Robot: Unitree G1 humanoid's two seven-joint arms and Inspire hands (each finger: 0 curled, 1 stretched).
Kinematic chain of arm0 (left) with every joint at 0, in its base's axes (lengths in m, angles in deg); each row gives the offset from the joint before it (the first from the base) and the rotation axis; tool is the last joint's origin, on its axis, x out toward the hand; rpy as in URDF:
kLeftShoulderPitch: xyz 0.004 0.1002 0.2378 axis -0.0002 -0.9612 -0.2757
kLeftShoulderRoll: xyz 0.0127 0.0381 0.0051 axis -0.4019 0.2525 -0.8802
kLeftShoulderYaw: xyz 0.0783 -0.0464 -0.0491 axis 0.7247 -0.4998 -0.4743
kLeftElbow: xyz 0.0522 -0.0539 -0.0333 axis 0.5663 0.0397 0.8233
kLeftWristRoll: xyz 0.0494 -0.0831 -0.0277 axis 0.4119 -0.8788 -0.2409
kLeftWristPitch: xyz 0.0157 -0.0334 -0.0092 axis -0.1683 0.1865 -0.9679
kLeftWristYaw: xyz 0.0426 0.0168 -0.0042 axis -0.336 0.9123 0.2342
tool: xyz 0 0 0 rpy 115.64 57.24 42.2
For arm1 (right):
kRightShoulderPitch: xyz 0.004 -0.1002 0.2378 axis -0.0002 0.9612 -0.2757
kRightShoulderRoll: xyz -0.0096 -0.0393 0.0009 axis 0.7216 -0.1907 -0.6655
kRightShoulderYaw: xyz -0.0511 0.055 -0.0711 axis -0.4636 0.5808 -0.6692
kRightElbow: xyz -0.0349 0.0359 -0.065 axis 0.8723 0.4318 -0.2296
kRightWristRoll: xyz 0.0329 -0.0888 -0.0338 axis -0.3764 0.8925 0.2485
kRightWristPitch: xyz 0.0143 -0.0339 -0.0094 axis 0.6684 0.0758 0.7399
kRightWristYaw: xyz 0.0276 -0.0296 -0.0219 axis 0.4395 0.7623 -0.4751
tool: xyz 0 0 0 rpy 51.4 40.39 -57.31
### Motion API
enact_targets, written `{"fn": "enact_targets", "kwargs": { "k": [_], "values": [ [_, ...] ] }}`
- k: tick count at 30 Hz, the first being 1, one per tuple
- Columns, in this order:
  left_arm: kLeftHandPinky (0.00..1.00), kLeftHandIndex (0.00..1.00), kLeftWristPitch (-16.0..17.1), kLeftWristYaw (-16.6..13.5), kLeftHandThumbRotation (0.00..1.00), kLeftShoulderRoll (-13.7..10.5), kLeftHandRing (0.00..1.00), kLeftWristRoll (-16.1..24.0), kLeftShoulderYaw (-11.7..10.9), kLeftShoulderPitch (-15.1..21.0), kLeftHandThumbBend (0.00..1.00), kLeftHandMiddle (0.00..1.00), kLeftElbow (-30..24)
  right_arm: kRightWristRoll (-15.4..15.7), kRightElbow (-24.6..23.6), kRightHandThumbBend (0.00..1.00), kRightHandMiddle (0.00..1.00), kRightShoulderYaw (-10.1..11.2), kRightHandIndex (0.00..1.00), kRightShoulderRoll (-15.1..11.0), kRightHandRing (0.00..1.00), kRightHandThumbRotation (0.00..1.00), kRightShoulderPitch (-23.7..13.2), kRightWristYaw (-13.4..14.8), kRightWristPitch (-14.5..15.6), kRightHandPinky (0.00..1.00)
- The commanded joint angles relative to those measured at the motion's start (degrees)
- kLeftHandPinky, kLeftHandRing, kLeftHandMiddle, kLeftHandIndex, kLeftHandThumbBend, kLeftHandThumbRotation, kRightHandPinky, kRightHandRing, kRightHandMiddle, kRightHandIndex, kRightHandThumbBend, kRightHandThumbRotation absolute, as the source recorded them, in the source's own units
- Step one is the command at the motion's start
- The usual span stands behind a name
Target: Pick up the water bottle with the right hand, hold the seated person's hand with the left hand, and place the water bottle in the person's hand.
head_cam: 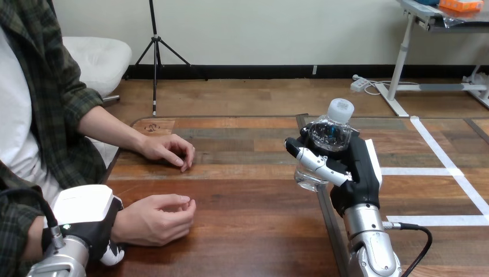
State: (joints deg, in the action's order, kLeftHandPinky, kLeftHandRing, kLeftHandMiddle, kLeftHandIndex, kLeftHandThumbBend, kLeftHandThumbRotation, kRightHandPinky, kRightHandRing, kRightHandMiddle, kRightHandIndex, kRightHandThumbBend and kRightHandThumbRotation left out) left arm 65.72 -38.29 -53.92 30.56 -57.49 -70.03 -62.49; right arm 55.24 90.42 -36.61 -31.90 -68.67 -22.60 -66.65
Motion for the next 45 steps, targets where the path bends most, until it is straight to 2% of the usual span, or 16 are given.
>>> {"fn": "enact_targets", "kwargs": {
  "k": [1, 5, 25, 37, 41, 43, 45],
  "values": [
    [0.54, 0.58, 0.06, -1.06, 0.00, 2.11, 0.59, -0.74, 2.29, -0.21, 0.77, 0.61, 3.16, -0.61, -4.66, 0.66, 0.41, 0.57, 0.38, 0.02, 0.44, 0.00, -4.02, -0.34, -0.38, 0.44],
    [0.52, 0.57, 1.14, -3.84, 0.00, 2.26, 0.57, -1.27, 1.99, -0.40, 0.77, 0.58, 3.76, -0.34, -4.50, 0.66, 0.41, 0.47, 0.38, -0.15, 0.44, 0.00, -4.05, -0.30, -0.80, 0.44],
    [0.44, 0.52, 2.91, -10.55, 0.00, 2.42, 0.49, -0.89, 2.06, 0.08, 0.82, 0.52, 6.17, -0.10, -4.43, 0.67, 0.40, 0.51, 0.38, -0.42, 0.42, 0.00, -4.18, 0.03, -0.94, 0.43],
    [0.41, 0.51, 6.79, -16.83, 0.00, 2.72, 0.45, -4.14, 0.73, -0.67, 0.84, 0.50, 6.49, -0.52, -4.68, 0.66, 0.41, 0.67, 0.38, -0.35, 0.43, 0.00, -4.13, -0.22, -0.68, 0.43],
    [0.39, 0.50, 11.71, -22.69, 0.00, 3.73, 0.44, -8.65, -1.17, -1.59, 0.85, 0.48, 7.02, -0.29, -4.70, 0.66, 0.41, 0.61, 0.38, -0.45, 0.43, 0.00, -4.11, 0.04, -0.73, 0.43],
    [0.38, 0.49, 13.13, -24.23, 0.00, 3.85, 0.43, -9.89, -1.49, -1.79, 0.86, 0.48, 7.22, -0.14, -4.74, 0.66, 0.41, 0.56, 0.38, -0.50, 0.43, 0.00, -4.10, 0.19, -0.72, 0.44],
    [0.37, 0.48, 16.00, -28.05, 0.00, 4.04, 0.42, -11.05, -1.84, -1.98, 0.88, 0.46, 8.12, -0.12, -4.66, 0.66, 0.41, 0.57, 0.38, -0.57, 0.43, 0.00, -4.13, 0.13, -0.79, 0.44]
  ]
}}
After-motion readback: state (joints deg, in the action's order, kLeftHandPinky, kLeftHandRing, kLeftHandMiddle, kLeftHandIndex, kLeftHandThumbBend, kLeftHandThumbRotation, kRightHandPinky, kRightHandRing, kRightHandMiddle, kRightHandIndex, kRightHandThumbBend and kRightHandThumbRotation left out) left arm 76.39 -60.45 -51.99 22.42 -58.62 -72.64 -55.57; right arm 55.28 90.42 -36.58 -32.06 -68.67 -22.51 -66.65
